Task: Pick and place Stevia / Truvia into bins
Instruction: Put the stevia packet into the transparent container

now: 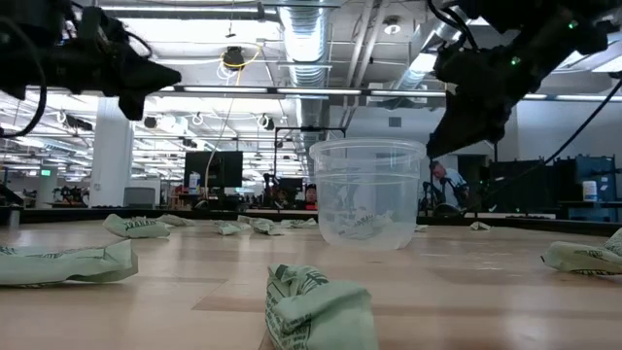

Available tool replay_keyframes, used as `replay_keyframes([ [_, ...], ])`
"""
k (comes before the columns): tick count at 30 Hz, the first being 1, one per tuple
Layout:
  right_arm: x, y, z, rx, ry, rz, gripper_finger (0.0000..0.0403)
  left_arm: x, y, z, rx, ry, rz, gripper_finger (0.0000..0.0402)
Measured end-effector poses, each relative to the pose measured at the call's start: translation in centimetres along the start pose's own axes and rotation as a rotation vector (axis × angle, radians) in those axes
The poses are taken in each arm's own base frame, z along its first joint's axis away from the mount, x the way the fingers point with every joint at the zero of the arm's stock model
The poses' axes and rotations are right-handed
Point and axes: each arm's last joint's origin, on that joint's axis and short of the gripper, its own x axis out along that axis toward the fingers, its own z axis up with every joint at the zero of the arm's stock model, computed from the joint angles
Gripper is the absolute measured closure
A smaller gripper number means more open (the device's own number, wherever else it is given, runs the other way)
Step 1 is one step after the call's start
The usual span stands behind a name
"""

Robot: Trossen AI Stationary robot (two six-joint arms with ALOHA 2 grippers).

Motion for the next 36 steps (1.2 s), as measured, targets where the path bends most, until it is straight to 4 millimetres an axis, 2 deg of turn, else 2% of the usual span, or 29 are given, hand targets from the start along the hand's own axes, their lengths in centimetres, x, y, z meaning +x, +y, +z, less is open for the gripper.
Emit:
replay_keyframes([
  [5,0.1,-0.2,0.3,-0.021,-0.037,0.006,0.0333,2.9,0.7,1.6,0.035,0.153,0.04,0.0401],
  [13,0.0,0.0,0.9,-0.057,-0.089,0.029,0.0333,9.6,2.9,2.5,0.033,0.535,0.079,0.0401],
  [19,0.2,0.1,1.0,-0.071,-0.099,0.033,0.0333,13.8,4.7,1.2,0.06,0.722,0.065,0.0401],
  [27,0.2,0.1,0.9,-0.088,-0.097,0.031,0.0333,17.5,5.2,-1.7,0.13,0.861,-0.01,0.0396],
  [31,0.2,0.1,0.9,-0.098,-0.097,0.031,0.0333,18.6,5.0,-3.1,0.147,0.951,-0.038,0.0367],
  [36,0.2,0.1,0.9,-0.099,-0.098,0.031,0.0333,19.2,4.6,-3.8,0.257,1.054,0.039,0.0308],
])
